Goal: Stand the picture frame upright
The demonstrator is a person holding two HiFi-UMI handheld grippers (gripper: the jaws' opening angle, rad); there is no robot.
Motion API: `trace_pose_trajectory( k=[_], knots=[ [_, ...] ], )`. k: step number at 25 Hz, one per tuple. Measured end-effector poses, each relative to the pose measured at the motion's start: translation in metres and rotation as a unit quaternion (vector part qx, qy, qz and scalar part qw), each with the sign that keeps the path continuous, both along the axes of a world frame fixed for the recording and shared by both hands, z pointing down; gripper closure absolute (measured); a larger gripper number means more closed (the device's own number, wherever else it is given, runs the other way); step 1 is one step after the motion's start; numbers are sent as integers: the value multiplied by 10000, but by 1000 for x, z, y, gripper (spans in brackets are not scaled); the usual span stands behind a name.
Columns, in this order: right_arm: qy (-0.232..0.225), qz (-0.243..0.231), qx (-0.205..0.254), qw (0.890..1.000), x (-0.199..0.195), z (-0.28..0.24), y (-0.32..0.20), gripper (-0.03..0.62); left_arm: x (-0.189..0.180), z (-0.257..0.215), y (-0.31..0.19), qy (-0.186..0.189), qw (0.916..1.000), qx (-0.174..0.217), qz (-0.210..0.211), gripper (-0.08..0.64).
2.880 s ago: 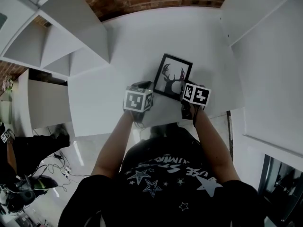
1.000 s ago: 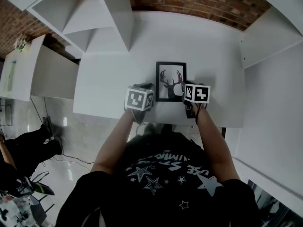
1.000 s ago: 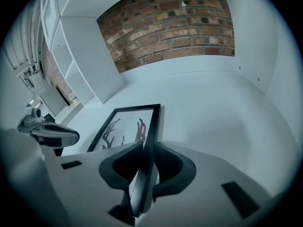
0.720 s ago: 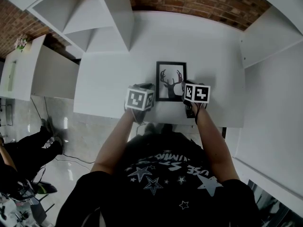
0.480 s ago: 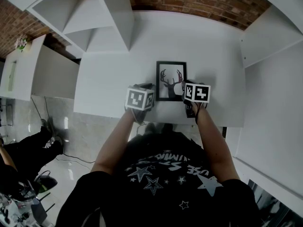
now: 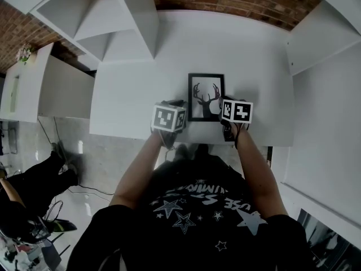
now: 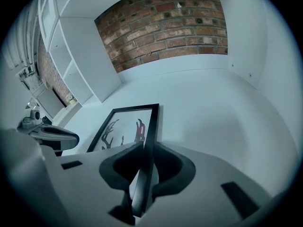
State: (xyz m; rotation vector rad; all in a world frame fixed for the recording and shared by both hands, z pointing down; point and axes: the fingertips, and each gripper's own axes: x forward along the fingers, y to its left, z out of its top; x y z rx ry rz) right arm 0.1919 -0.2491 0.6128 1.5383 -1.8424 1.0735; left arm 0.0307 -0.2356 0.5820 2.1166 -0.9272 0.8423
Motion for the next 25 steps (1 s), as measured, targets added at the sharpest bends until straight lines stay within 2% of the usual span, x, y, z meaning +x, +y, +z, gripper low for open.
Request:
trace_pose_trajectory(
  k=[9, 14, 25],
  knots=[
    [4, 381, -57, 9993, -3, 0, 37, 514, -5, 2, 24, 103, 9996, -102, 229, 541],
    [4, 569, -47, 9984, -5, -1, 60, 514, -9, 1, 36, 101, 9994, -21, 321, 541],
    [-5, 776, -27, 9970, -12, -3, 101, 514, -5, 3, 75, 277, 9957, -263, 846, 540]
  ],
)
